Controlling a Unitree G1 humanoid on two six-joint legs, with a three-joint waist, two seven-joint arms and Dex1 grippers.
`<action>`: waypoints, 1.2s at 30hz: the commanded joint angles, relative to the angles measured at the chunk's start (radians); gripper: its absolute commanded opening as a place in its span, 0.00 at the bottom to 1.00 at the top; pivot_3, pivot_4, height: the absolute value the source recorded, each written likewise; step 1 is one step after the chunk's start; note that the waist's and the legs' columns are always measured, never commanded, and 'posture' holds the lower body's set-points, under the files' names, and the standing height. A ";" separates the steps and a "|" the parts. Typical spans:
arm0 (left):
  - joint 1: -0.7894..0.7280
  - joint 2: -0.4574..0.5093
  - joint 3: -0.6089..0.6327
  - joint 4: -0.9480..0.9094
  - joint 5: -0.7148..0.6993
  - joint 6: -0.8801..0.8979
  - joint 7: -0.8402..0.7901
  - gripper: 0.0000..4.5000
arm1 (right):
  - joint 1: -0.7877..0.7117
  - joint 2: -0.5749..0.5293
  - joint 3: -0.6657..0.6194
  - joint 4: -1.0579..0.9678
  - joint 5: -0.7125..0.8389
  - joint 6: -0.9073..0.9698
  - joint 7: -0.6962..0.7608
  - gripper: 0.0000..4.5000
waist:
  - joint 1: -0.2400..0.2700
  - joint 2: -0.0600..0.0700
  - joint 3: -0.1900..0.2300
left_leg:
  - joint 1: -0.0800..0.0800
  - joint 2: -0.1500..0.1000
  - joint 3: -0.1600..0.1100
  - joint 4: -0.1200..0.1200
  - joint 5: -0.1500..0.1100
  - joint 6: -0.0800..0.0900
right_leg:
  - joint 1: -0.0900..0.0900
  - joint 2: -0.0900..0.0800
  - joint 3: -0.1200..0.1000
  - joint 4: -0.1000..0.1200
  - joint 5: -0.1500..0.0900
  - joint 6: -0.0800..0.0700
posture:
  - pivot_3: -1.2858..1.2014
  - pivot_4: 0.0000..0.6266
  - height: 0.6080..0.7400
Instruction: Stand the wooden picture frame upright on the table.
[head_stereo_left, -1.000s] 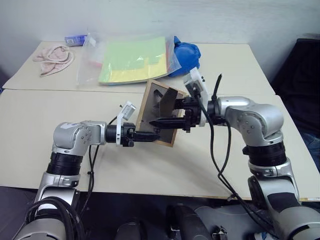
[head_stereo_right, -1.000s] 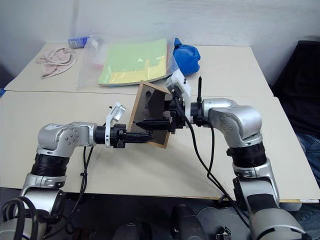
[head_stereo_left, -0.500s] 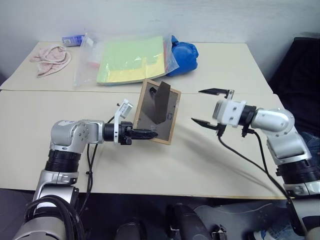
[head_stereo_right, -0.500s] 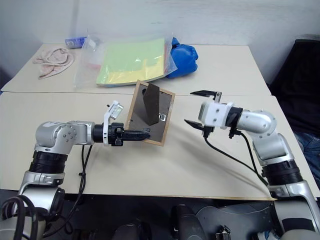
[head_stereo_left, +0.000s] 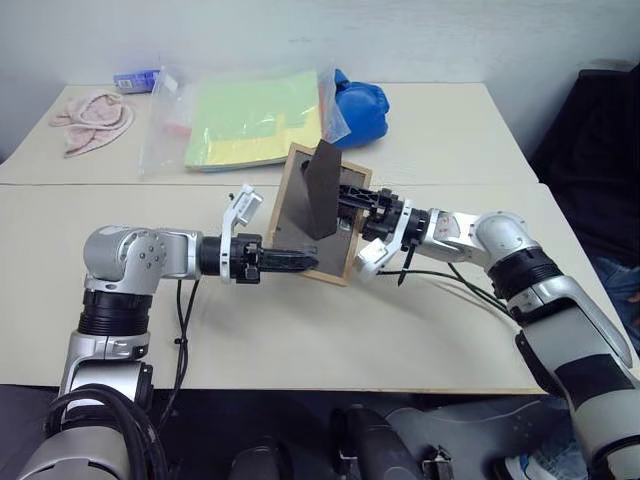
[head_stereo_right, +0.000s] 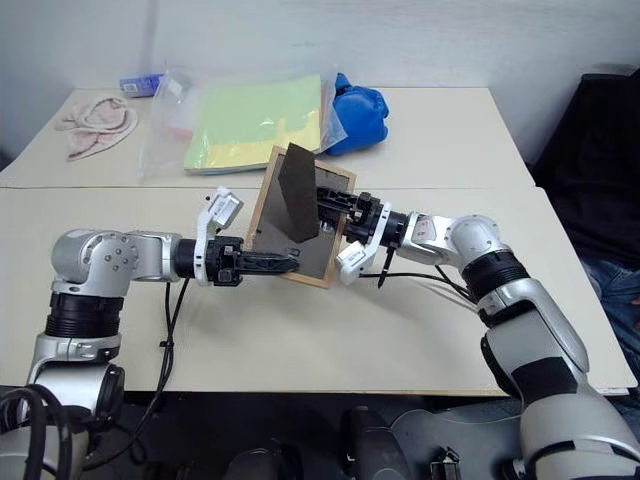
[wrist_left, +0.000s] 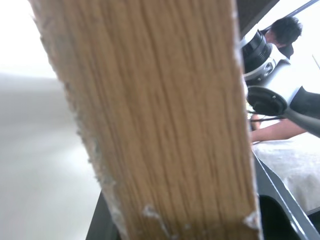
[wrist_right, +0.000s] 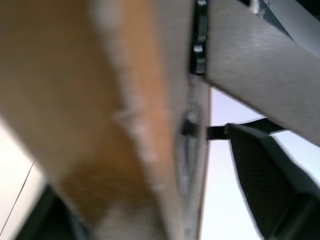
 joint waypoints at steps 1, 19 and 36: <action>-0.005 0.032 0.021 -0.022 -0.028 0.004 -0.014 0.31 | -0.040 -0.041 0.030 0.011 -0.001 -0.032 -0.097 0.44 | 0.000 0.000 0.000 | 0.000 0.000 0.000 0.000 0.000 0.000 | 0.000 0.000 0.000 0.000 0.000 0.000 | 0.52 0.24 1.00; 0.541 0.479 0.549 -0.592 -0.076 -0.333 -0.161 1.00 | 0.288 -0.011 -0.105 -0.517 1.957 0.870 1.508 0.27 | 0.000 -0.002 0.006 | 0.001 0.003 -0.018 0.001 -0.001 -0.002 | 0.007 0.006 0.003 -0.003 -0.001 -0.001 | 0.52 0.24 1.00; 0.517 0.385 0.437 -0.574 -0.119 -0.422 0.030 1.00 | 0.404 0.177 -0.256 -0.404 1.772 1.301 1.549 0.54 | 0.026 0.000 0.007 | -0.005 0.001 -0.023 0.003 -0.001 -0.001 | 0.004 0.004 0.001 -0.005 0.000 0.000 | 0.52 0.24 1.00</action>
